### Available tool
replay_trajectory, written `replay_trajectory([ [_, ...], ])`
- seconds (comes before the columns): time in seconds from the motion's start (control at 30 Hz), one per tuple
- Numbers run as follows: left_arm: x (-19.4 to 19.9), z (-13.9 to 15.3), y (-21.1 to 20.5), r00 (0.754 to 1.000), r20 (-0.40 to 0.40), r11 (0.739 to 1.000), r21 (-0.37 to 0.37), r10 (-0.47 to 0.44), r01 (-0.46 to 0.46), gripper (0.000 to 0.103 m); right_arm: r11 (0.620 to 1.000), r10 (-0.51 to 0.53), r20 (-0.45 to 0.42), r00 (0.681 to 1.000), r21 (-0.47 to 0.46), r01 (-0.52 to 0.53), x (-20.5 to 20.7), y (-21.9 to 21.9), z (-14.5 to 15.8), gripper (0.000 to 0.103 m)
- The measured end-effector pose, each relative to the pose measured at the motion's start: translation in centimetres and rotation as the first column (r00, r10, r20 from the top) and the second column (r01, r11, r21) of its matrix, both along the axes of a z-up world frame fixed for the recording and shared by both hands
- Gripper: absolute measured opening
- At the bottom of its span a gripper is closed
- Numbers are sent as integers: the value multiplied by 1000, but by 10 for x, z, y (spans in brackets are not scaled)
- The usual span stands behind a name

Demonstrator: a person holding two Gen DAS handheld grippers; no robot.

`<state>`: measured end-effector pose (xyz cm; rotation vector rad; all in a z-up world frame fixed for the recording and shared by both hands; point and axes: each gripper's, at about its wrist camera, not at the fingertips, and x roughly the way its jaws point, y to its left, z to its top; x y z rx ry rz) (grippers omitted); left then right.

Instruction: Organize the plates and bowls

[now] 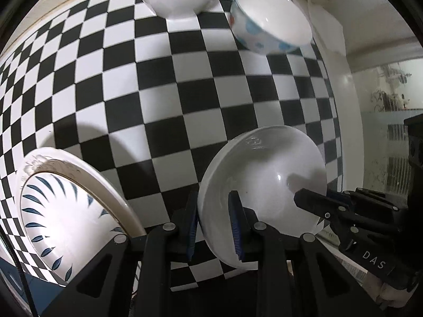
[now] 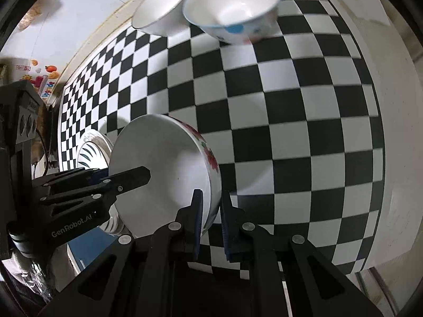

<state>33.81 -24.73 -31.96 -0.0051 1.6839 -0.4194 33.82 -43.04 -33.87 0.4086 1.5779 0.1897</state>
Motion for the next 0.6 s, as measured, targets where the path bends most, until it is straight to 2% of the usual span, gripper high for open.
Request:
replay_trajectory([
  [0.3,-6,-19,-5,999,-43,999,26,-25,26,20,1000,-9,-43,999,-3,9,-3,-3,-19,15],
  [0.6,-9,-27,-5,997,-78,1000,24,-9,11,20,1000,1,-71,997,-7,-1,-1,0,-26,16],
])
